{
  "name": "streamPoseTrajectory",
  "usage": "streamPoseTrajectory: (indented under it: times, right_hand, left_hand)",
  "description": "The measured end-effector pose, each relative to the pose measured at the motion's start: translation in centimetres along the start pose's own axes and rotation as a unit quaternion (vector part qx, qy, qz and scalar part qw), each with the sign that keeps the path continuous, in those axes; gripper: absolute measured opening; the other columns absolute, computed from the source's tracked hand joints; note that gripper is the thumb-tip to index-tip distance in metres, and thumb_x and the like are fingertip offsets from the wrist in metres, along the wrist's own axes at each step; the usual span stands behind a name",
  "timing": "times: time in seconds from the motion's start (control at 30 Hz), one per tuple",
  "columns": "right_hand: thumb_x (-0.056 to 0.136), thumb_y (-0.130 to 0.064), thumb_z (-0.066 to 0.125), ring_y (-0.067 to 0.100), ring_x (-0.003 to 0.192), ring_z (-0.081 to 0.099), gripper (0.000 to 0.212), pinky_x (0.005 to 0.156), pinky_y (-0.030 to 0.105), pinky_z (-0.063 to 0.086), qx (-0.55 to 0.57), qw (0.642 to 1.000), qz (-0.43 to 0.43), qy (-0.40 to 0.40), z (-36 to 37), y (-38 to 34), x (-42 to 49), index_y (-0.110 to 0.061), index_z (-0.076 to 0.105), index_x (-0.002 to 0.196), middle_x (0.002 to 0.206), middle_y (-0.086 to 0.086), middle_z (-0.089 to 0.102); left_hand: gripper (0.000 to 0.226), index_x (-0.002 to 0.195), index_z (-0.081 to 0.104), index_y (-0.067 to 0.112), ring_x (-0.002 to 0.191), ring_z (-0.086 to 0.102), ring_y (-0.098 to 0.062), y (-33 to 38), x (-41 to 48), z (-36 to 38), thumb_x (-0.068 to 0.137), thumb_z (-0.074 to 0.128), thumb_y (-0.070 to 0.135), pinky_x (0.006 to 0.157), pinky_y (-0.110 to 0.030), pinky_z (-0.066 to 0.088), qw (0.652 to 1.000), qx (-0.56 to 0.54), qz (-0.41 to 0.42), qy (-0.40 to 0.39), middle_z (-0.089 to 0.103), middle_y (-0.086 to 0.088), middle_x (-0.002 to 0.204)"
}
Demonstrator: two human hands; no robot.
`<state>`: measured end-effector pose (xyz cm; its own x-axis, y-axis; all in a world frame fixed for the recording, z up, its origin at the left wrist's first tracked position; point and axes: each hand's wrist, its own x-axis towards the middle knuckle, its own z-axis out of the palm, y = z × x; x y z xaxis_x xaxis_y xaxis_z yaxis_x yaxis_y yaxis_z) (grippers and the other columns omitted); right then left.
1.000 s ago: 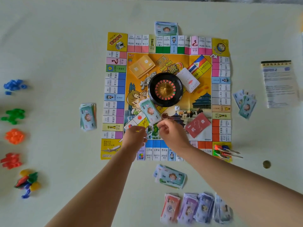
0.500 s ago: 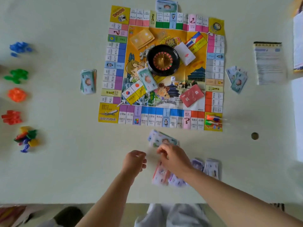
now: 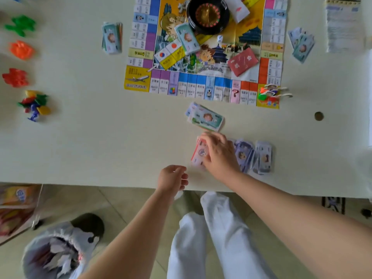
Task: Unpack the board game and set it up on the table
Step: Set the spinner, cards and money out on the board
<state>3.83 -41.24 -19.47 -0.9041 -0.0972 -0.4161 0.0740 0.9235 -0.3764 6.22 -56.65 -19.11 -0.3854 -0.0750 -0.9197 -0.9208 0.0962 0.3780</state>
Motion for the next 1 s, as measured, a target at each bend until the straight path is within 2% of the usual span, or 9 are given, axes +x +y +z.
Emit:
streamPoseTrajectory:
  times: [0.2, 0.3, 0.43, 0.57, 0.63, 0.7, 0.8, 0.9, 1.0]
  right_hand:
    - [0.081, -0.005, 0.054, 0.019, 0.139, 0.030, 0.055, 0.102, 0.036, 0.024, -0.017, 1.000, -0.008, -0.018, 1.3, -0.2, -1.7, -0.017, 0.041, 0.133, 0.146, 0.002, 0.039]
    - [0.084, -0.010, 0.055, 0.021, 0.138, 0.030, 0.058, 0.108, 0.037, 0.024, -0.018, 0.999, -0.016, -0.022, 1.6, 0.0, -2.0, -0.017, 0.034, 0.137, 0.147, 0.004, 0.037]
    - [0.087, -0.011, 0.056, 0.018, 0.145, 0.020, 0.062, 0.112, 0.038, 0.018, -0.041, 0.999, -0.024, -0.017, 1.9, 0.5, -2.0, -0.017, 0.029, 0.142, 0.155, 0.004, 0.026]
    - [0.082, -0.007, 0.057, 0.018, 0.138, 0.034, 0.063, 0.107, 0.035, 0.022, -0.027, 0.999, -0.046, 0.004, 2.4, 0.1, -4.0, -0.017, 0.036, 0.141, 0.147, 0.003, 0.042]
    - [0.081, -0.008, 0.057, 0.019, 0.135, 0.040, 0.062, 0.107, 0.037, 0.026, -0.019, 0.998, -0.058, 0.008, 3.0, -0.1, -5.1, -0.016, 0.040, 0.139, 0.142, 0.004, 0.048]
    - [0.076, -0.006, 0.058, 0.020, 0.128, 0.048, 0.061, 0.103, 0.038, 0.032, -0.004, 0.998, -0.065, 0.011, 3.6, -0.1, -6.1, -0.016, 0.045, 0.135, 0.134, 0.004, 0.055]
    - [0.071, -0.003, 0.058, 0.022, 0.124, 0.051, 0.065, 0.102, 0.037, 0.035, 0.021, 0.997, -0.075, 0.006, 4.0, -0.2, -7.3, -0.015, 0.047, 0.134, 0.129, 0.005, 0.058]
    - [0.077, -0.006, 0.054, 0.020, 0.126, 0.045, 0.061, 0.105, 0.032, 0.032, 0.063, 0.995, -0.054, -0.047, 4.0, -0.3, -7.6, -0.016, 0.042, 0.136, 0.134, 0.003, 0.052]
    - [0.080, -0.010, 0.058, 0.023, 0.122, 0.046, 0.060, 0.102, 0.033, 0.036, 0.106, 0.990, -0.028, -0.088, 3.5, -0.3, -6.5, -0.011, 0.040, 0.137, 0.132, 0.008, 0.049]
  left_hand:
    - [0.023, 0.061, 0.048, 0.011, 0.049, 0.040, -0.021, -3.7, -1.3, 0.3, 0.082, 0.053, 0.016, 0.056, -0.028, 0.040, 0.993, -0.036, -0.075, 0.084, 0.043, -0.002, 0.052]
    - [0.024, 0.071, 0.049, 0.010, 0.066, 0.046, -0.023, -5.2, -1.5, 1.1, 0.084, 0.059, 0.026, 0.067, -0.034, 0.049, 0.983, -0.083, -0.127, 0.102, 0.044, -0.006, 0.067]
    - [0.033, 0.107, 0.053, 0.009, 0.098, 0.054, -0.024, -5.9, -1.0, 2.5, 0.084, 0.066, 0.029, 0.080, -0.041, 0.050, 0.961, -0.211, -0.174, 0.025, 0.050, -0.009, 0.101]
    - [0.021, 0.107, 0.059, 0.006, 0.089, 0.060, -0.026, -6.2, -0.7, 4.5, 0.091, 0.058, 0.019, 0.085, -0.042, 0.053, 0.923, -0.347, -0.157, -0.048, 0.057, -0.015, 0.100]
    - [0.020, 0.110, 0.058, 0.003, 0.073, 0.067, -0.023, -6.0, -0.9, 5.2, 0.094, 0.051, 0.012, 0.072, -0.035, 0.058, 0.910, -0.386, -0.139, -0.053, 0.065, -0.015, 0.091]
    - [0.014, 0.104, 0.058, 0.003, 0.058, 0.066, -0.017, -6.2, -1.2, 5.5, 0.095, 0.048, 0.006, 0.058, -0.028, 0.057, 0.913, -0.384, -0.133, -0.022, 0.066, -0.012, 0.081]
    - [0.012, 0.094, 0.061, 0.002, 0.054, 0.066, -0.013, -7.1, -2.1, 5.1, 0.090, 0.052, -0.005, 0.049, -0.022, 0.054, 0.931, -0.344, -0.119, 0.019, 0.067, -0.008, 0.070]
    - [0.016, 0.097, 0.064, -0.004, 0.061, 0.068, -0.018, -8.2, -2.9, 4.0, 0.086, 0.054, -0.010, 0.053, -0.024, 0.056, 0.943, -0.319, -0.087, 0.042, 0.069, -0.010, 0.070]
    - [0.014, 0.090, 0.068, 0.004, 0.067, 0.060, -0.023, -8.7, -3.7, 2.7, 0.086, 0.057, -0.005, 0.058, -0.026, 0.054, 0.974, -0.213, 0.003, 0.082, 0.066, -0.013, 0.075]
